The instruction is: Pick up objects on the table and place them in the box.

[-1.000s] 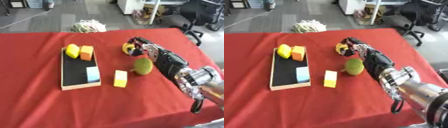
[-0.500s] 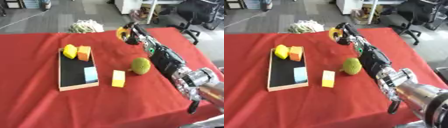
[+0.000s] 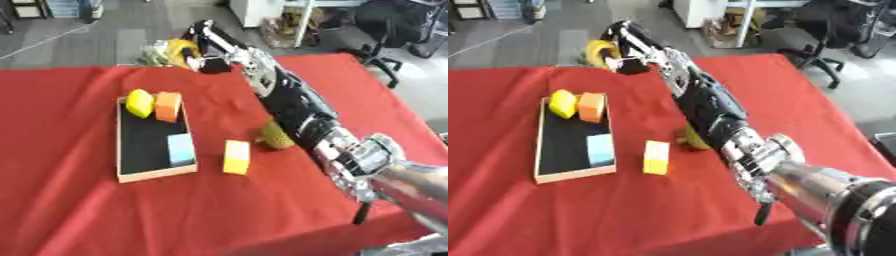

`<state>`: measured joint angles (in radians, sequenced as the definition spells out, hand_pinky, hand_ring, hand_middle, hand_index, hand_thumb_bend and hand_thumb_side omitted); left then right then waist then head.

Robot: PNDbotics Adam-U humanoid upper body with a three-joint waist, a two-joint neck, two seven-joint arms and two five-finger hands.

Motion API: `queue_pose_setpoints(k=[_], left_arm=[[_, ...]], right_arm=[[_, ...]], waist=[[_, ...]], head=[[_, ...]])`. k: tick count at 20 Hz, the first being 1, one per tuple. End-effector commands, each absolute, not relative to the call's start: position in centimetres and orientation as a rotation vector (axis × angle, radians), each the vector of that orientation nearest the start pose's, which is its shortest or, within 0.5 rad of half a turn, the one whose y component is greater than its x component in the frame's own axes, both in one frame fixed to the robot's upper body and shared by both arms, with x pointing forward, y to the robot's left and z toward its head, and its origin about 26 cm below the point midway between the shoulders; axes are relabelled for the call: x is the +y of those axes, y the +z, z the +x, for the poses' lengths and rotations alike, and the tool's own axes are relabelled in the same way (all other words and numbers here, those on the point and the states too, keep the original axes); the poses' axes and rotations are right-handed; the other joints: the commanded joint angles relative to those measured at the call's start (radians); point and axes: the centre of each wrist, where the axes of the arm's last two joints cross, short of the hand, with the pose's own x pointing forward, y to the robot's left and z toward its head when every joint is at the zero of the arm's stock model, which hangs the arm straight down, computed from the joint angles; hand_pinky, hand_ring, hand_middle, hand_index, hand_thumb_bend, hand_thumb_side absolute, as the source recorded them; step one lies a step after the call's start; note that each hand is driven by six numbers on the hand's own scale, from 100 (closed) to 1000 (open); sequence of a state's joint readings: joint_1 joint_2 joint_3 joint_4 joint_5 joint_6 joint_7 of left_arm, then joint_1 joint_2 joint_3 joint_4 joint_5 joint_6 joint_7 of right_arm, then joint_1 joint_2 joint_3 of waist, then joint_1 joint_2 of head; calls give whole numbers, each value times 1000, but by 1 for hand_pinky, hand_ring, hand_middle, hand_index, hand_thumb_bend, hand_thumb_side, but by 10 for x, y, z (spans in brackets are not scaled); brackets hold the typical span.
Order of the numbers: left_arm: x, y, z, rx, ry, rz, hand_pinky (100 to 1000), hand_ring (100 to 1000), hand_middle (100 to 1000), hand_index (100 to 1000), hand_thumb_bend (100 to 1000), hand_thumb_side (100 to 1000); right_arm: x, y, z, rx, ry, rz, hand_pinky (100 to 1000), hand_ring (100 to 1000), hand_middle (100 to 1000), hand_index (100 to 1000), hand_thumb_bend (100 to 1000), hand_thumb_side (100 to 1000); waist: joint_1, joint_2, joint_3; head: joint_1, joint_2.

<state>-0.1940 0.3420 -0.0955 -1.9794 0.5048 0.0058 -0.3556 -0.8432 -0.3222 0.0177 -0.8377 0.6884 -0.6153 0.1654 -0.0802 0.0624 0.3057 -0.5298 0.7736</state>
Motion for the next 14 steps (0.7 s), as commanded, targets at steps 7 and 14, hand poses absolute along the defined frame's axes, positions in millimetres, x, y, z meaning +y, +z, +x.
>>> queue_pose_setpoints(k=[7, 14], left_arm=[[250, 167, 288, -2058, -528, -637, 635, 505, 542, 802, 100, 839], [250, 166, 288, -2054, -529, -635, 636, 506, 544, 804, 100, 843]], right_arm=[[-239, 110, 470, -1861, 1633, -328, 584, 542, 503, 604, 100, 204], [-240, 100, 468, -1822, 1692, -393, 662, 677, 703, 863, 100, 217]], waist=[[21, -8, -13], [18, -6, -22]], head=[[-10, -4], [-11, -4]])
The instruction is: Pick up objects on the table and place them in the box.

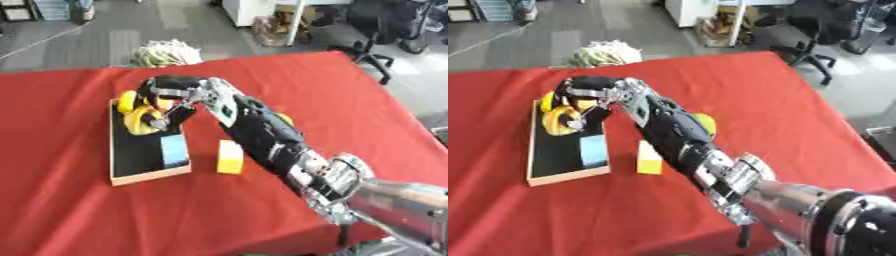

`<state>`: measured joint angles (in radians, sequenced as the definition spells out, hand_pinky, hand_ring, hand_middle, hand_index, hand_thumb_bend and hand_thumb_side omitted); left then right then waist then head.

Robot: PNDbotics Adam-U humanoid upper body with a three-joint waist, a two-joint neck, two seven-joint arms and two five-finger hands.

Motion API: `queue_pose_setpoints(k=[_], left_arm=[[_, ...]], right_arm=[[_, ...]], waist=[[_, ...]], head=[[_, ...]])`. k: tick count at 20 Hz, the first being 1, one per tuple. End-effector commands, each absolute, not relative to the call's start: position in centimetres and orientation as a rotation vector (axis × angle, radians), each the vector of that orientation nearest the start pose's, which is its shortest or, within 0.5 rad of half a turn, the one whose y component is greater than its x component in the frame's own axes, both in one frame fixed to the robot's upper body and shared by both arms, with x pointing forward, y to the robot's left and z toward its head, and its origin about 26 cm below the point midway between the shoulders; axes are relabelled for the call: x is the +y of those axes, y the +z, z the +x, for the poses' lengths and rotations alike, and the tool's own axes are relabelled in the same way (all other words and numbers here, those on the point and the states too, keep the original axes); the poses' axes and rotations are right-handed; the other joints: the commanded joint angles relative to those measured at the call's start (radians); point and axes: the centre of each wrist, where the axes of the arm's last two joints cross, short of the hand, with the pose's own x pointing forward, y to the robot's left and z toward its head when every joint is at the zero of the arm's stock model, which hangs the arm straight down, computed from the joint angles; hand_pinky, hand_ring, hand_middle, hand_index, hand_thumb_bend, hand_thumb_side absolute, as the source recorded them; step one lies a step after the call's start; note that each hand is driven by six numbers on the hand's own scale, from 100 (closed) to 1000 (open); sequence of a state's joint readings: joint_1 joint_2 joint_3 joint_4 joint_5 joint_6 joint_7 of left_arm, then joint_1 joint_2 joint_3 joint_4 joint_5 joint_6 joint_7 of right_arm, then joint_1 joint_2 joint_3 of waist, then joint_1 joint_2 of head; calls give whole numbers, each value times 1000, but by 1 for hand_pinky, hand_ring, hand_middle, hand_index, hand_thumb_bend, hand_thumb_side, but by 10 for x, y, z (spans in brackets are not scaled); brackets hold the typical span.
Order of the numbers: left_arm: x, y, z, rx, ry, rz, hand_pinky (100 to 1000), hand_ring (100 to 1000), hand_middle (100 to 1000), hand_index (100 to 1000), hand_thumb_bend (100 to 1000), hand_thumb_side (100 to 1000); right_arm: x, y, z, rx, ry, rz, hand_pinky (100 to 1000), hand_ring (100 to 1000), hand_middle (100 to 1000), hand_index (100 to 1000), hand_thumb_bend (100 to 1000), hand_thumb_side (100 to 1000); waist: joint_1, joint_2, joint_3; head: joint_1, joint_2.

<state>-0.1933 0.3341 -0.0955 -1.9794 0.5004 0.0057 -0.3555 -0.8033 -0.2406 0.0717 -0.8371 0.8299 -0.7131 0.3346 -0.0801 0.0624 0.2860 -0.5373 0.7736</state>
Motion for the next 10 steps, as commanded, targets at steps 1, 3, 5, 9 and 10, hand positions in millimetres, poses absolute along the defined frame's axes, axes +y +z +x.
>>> queue_pose_setpoints(k=[1, 3, 5, 9, 10], left_arm=[[250, 166, 288, -2053, -531, -635, 636, 506, 544, 804, 100, 843], [251, 166, 288, -2053, -532, -634, 637, 505, 544, 804, 100, 842], [251, 166, 288, -2053, -531, -633, 637, 505, 545, 804, 100, 843], [251, 166, 287, -2052, -529, -633, 638, 506, 545, 805, 100, 842], [251, 165, 287, -2051, -529, -634, 638, 506, 546, 805, 100, 842]], right_arm=[[-240, 101, 468, -1831, 1694, -414, 675, 699, 733, 881, 100, 219], [-239, 105, 468, -1847, 1702, -462, 689, 725, 757, 900, 100, 224], [-239, 107, 468, -1859, 1712, -511, 718, 760, 806, 924, 100, 231], [-241, 108, 468, -1855, 1746, -595, 763, 816, 871, 947, 100, 245], [-241, 107, 468, -1849, 1756, -610, 776, 829, 884, 951, 100, 250]], waist=[[18, -5, -2], [18, -5, -2], [17, -5, -2], [17, -6, -4], [17, -7, -5]], head=[[-4, -4], [-5, -4], [-6, -4], [-7, -4], [-7, -4]])
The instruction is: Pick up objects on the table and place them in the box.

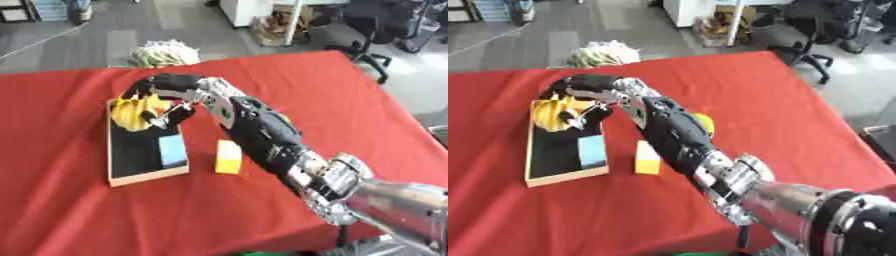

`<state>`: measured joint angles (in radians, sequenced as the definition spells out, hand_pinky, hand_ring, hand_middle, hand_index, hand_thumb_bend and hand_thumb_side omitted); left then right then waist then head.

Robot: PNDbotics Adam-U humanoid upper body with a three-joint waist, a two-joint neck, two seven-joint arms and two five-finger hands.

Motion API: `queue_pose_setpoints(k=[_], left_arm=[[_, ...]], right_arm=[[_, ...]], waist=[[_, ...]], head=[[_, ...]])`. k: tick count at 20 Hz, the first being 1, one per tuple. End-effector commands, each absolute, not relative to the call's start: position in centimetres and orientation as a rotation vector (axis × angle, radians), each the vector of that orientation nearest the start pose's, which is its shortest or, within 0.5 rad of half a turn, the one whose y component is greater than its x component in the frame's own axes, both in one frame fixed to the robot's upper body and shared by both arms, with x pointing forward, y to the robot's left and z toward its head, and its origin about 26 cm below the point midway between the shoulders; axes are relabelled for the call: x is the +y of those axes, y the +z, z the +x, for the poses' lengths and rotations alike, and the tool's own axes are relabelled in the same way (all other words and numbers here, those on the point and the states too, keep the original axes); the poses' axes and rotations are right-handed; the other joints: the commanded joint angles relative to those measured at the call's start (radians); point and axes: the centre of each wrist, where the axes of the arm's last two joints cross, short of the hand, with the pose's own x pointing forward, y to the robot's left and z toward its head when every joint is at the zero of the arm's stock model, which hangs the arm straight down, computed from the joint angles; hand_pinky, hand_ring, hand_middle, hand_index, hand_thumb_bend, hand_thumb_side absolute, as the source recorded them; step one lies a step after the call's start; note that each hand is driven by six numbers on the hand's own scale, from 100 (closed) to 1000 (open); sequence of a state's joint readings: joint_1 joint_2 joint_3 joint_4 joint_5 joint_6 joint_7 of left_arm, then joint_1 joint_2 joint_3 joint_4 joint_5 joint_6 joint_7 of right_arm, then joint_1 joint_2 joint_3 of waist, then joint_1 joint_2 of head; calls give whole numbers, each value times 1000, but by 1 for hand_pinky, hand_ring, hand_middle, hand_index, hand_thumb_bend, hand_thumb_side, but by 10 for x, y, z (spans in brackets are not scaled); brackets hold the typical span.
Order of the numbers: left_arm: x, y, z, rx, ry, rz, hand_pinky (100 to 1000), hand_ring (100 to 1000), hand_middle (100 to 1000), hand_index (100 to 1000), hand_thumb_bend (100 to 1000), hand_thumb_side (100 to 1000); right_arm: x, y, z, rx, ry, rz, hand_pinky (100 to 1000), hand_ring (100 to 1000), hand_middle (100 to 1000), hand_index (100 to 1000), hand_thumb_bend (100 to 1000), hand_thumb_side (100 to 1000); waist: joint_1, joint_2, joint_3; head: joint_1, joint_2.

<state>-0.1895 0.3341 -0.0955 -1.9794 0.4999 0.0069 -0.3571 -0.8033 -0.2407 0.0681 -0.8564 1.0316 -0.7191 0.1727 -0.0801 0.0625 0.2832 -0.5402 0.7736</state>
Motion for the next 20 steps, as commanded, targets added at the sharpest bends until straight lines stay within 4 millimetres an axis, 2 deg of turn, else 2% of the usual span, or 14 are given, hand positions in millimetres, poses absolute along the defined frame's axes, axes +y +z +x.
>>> queue_pose_setpoints(k=[1, 5, 6, 7, 14, 20], left_arm=[[251, 165, 287, -2051, -529, -635, 638, 506, 546, 805, 100, 842], [252, 165, 287, -2049, -527, -633, 638, 506, 546, 805, 100, 843], [252, 164, 287, -2049, -525, -632, 638, 506, 546, 805, 100, 843], [252, 164, 287, -2049, -524, -631, 638, 506, 546, 805, 100, 843], [255, 162, 286, -2042, -513, -616, 638, 508, 546, 804, 100, 847], [260, 158, 284, -2031, -496, -583, 639, 509, 547, 804, 100, 857]], right_arm=[[-242, 106, 468, -1843, 1764, -622, 777, 830, 886, 952, 100, 250], [-246, 103, 467, -1835, 1772, -649, 780, 835, 886, 949, 100, 247], [-247, 104, 467, -1845, 1762, -655, 774, 827, 880, 946, 100, 292], [-249, 105, 467, -1860, 1747, -661, 773, 826, 876, 946, 100, 232], [-273, 130, 462, -2037, 1574, -682, 744, 797, 853, 941, 100, 198], [-300, 146, 440, -2157, 1458, -587, 729, 784, 841, 943, 100, 208]], waist=[[17, -7, -2], [15, -8, -5], [15, -9, -7], [15, -9, -9], [11, -12, -41], [5, -13, -89]], head=[[-5, -4], [-5, -4], [-5, -4], [-5, -4], [10, -4], [44, -4]])
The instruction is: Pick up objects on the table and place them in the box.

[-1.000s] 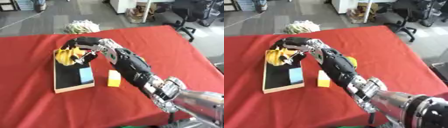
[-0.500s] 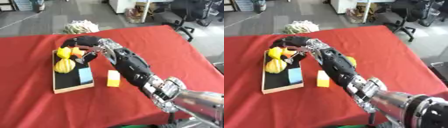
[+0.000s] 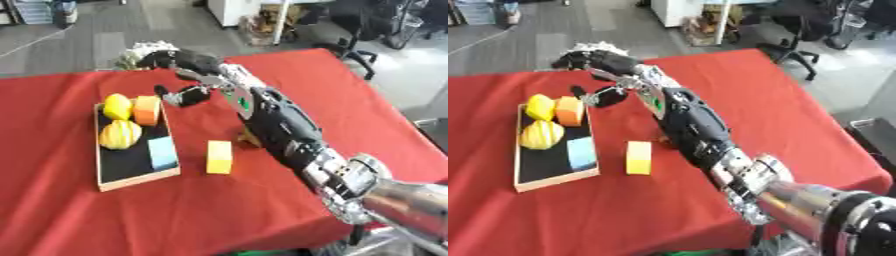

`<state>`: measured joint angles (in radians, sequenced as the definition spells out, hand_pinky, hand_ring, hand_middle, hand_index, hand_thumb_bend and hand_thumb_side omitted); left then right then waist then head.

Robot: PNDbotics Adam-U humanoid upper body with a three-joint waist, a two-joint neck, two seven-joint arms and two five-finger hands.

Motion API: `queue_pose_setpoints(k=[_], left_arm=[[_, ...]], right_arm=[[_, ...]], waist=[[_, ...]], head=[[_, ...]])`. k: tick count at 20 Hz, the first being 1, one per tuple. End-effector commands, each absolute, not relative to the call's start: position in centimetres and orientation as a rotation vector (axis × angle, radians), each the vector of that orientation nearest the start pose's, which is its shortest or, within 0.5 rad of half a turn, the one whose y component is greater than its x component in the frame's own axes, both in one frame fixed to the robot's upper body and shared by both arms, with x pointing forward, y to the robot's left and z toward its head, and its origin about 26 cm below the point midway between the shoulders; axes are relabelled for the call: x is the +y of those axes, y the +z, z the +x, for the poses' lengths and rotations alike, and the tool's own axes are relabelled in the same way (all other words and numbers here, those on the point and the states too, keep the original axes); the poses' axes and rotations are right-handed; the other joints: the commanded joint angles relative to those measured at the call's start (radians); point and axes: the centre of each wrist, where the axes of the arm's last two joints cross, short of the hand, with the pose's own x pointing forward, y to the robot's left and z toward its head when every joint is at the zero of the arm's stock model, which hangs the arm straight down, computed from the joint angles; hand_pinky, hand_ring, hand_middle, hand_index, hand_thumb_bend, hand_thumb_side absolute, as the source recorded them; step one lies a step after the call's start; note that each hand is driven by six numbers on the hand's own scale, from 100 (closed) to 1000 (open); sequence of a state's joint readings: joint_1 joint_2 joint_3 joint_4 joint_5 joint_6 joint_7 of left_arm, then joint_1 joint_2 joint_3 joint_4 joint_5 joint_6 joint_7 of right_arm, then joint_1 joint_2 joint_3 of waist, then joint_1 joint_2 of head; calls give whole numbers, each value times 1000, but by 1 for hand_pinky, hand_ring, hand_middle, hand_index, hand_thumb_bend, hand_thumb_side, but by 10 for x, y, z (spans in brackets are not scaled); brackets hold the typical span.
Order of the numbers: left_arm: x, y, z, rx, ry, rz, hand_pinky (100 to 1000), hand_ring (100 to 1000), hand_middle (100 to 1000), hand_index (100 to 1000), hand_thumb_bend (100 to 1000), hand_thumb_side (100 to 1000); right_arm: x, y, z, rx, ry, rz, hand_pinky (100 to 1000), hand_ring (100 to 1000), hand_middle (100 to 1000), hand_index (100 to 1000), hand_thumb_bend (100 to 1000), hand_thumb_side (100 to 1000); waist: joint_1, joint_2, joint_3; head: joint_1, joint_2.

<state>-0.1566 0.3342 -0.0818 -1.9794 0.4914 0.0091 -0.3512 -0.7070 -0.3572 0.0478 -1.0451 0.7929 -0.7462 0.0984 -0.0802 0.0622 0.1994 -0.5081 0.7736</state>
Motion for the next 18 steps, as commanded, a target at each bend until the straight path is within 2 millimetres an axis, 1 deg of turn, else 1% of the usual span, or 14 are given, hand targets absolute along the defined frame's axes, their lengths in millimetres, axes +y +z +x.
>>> queue_pose_setpoints(k=[1, 4, 6, 7, 8, 10, 12, 14, 18], left_arm=[[260, 157, 283, -2029, -494, -580, 639, 509, 547, 804, 100, 858], [262, 155, 282, -2020, -487, -567, 639, 509, 547, 804, 100, 864], [263, 153, 282, -2015, -483, -558, 639, 509, 547, 804, 100, 865], [264, 153, 282, -2014, -482, -554, 639, 509, 547, 804, 100, 866], [264, 152, 282, -2013, -482, -550, 639, 509, 547, 804, 100, 867], [266, 151, 282, -2011, -479, -540, 639, 509, 547, 804, 100, 869], [267, 150, 281, -2009, -474, -528, 639, 509, 547, 804, 100, 872], [268, 149, 281, -2007, -470, -523, 639, 510, 548, 804, 100, 872], [267, 149, 282, -2005, -475, -527, 639, 509, 547, 804, 100, 875]], right_arm=[[-304, 148, 434, -2164, 1466, -559, 735, 790, 847, 947, 100, 207], [-313, 149, 416, -2154, 1546, -446, 751, 809, 868, 963, 100, 199], [-323, 149, 403, -2097, 1633, -382, 779, 837, 895, 977, 100, 201], [-330, 147, 396, -2035, 1690, -362, 793, 853, 908, 982, 100, 119], [-337, 145, 389, -1972, 1737, -345, 797, 858, 912, 984, 100, 221], [-351, 135, 377, -1855, 1784, -308, 791, 854, 909, 983, 100, 224], [-361, 124, 366, -1794, 1774, -264, 786, 849, 904, 982, 100, 222], [-361, 119, 359, -1777, 1765, -222, 783, 847, 903, 981, 100, 220], [-350, 115, 354, -1754, 1811, -131, 790, 855, 910, 983, 100, 232]], waist=[[4, -13, -14], [-1, -14, -39], [-3, -15, -51], [-4, -15, -56], [-5, -15, -60], [-6, -15, -67], [-6, -15, -75], [-7, -15, -81], [-4, -13, -82]], head=[[17, -4], [32, -4], [40, -4], [44, -4], [47, -4], [56, -4], [68, -4], [78, -4], [88, -4]])
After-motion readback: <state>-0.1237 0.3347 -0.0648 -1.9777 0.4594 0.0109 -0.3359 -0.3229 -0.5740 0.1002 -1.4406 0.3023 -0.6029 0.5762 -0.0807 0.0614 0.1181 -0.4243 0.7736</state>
